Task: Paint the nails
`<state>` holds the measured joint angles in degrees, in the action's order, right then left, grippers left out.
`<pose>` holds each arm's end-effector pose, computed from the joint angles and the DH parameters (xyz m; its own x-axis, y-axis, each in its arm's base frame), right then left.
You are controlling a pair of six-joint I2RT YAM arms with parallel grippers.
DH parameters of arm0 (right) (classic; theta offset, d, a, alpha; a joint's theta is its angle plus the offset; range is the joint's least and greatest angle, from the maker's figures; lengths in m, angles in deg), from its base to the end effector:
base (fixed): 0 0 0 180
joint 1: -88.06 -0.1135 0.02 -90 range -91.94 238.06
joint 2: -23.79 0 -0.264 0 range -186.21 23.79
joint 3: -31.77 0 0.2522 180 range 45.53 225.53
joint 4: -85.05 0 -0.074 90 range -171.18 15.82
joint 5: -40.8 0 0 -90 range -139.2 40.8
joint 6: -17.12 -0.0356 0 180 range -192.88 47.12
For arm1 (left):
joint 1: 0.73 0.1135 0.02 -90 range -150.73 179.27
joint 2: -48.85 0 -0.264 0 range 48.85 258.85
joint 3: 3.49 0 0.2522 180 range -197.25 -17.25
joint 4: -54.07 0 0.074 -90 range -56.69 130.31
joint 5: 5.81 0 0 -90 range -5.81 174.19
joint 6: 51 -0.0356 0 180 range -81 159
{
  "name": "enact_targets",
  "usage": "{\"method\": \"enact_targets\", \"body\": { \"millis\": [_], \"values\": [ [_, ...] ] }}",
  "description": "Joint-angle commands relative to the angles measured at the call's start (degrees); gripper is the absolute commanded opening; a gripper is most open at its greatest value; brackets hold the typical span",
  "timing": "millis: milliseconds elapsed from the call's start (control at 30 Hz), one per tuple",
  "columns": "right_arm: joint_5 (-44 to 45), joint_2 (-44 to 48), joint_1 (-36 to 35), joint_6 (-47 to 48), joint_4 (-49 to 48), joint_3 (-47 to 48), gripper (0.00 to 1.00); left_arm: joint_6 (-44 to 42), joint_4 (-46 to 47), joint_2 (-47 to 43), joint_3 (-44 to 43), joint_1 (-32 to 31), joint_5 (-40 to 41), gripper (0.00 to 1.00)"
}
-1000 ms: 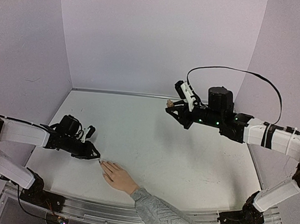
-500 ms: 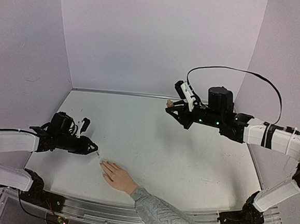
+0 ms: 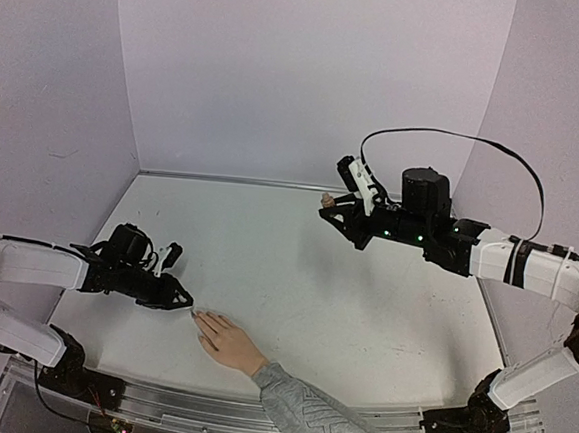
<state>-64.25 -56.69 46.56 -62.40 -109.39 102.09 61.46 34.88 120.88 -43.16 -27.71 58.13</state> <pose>0.2430 0.2273 0.3375 0.2066 -0.0517 -0.9771 -0.8097 0.5515 -0.2004 0.1867 -0.1126 0.1466 -0.8937 0.0699 -0.4432 0.3350 0.7610 -0.5555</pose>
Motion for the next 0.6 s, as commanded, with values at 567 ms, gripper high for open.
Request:
{"method": "enact_targets", "body": {
  "millis": [567],
  "values": [
    [-1.2,-0.5,0.2,-0.5,-2.6,1.6,0.00,-1.6,2.5,1.2,-3.1,0.2,-2.8,0.00]
  ]
}}
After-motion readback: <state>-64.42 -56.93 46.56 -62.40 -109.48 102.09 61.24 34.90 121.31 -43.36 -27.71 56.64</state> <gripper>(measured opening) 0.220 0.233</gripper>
